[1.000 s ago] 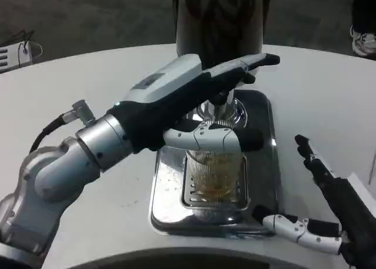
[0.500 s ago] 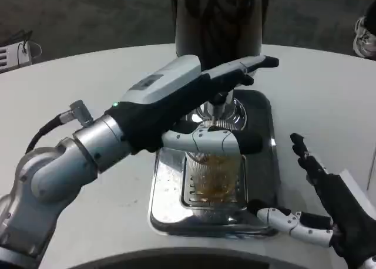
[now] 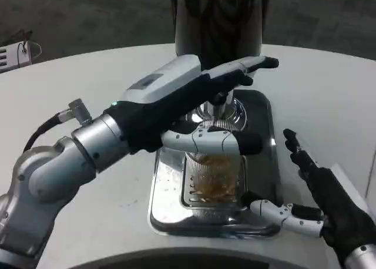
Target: Grasp the cup under the faucet to collect the drink, then remove the cup.
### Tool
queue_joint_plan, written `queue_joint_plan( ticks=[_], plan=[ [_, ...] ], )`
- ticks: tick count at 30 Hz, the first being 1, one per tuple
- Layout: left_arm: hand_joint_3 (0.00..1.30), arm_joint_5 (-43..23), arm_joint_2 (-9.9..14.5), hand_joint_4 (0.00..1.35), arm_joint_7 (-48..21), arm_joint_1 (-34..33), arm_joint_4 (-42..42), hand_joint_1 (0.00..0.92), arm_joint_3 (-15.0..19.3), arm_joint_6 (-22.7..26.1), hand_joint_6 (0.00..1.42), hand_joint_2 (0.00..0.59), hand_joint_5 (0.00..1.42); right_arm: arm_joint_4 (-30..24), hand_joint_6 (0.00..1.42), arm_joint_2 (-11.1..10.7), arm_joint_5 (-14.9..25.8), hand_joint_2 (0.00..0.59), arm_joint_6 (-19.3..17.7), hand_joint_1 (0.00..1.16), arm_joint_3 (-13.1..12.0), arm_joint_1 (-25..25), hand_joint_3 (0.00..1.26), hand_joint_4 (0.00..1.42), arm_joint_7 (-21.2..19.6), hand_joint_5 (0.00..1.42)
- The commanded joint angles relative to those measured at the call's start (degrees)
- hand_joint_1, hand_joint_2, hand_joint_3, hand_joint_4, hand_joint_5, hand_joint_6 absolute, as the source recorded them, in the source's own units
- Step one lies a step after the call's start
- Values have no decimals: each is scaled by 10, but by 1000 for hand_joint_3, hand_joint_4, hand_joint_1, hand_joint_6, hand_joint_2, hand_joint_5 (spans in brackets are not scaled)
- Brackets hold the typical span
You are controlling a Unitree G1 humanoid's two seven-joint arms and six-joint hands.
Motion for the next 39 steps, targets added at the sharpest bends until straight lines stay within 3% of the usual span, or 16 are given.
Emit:
queue_joint_plan(
  ticks=[1, 23, 39],
  plan=[
    [111, 1, 9, 63, -20, 19, -11, 0, -7, 2, 196, 25, 167, 11, 0, 1, 4, 219, -4, 793, 4, -12, 0, 0, -8, 0],
    [111, -5, 21, 63, -19, 33, -43, 0, 7, 19, 196, 29, 162, 55, 0, 9, 16, 224, -12, 784, 23, -54, 0, 0, -22, 0],
    [111, -26, -3, 63, 30, 72, -63, 0, 62, 4, 218, 47, 162, 63, 0, 4, 31, 224, -18, 784, 18, -56, 0, 0, -24, 0]
  ],
)
